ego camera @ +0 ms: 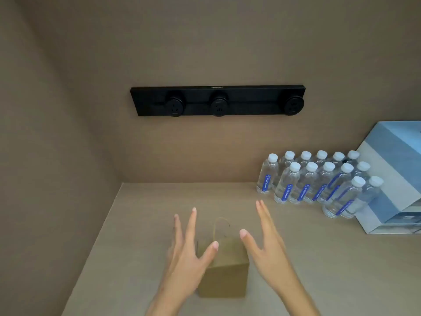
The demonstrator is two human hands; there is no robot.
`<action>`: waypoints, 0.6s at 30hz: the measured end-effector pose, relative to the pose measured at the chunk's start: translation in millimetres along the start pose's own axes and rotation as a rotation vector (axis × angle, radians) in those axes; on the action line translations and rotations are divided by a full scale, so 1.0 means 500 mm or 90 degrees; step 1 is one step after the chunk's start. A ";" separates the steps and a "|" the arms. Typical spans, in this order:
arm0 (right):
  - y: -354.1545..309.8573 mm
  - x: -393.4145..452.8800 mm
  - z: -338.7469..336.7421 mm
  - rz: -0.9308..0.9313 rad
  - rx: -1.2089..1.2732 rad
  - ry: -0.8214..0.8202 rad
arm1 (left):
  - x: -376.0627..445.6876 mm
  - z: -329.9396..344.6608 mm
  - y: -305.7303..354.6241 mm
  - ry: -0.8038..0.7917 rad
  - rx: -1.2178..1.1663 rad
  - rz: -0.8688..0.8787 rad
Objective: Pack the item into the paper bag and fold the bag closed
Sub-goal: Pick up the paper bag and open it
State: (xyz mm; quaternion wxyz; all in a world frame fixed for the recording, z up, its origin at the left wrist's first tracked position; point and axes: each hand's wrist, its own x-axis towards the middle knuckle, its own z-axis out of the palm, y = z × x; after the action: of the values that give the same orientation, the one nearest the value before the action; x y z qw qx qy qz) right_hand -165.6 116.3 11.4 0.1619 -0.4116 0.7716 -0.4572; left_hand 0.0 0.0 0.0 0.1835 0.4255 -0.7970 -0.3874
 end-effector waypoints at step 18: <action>0.056 0.045 0.075 0.484 0.482 0.059 | 0.047 0.080 -0.076 -0.215 -0.175 -0.115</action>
State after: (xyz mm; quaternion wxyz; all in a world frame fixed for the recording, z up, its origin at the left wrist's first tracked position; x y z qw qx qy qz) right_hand -169.4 83.9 -29.0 0.4191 0.0046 0.6537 -0.6300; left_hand -17.9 -13.6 -55.5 0.0685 0.3951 -0.7147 -0.5730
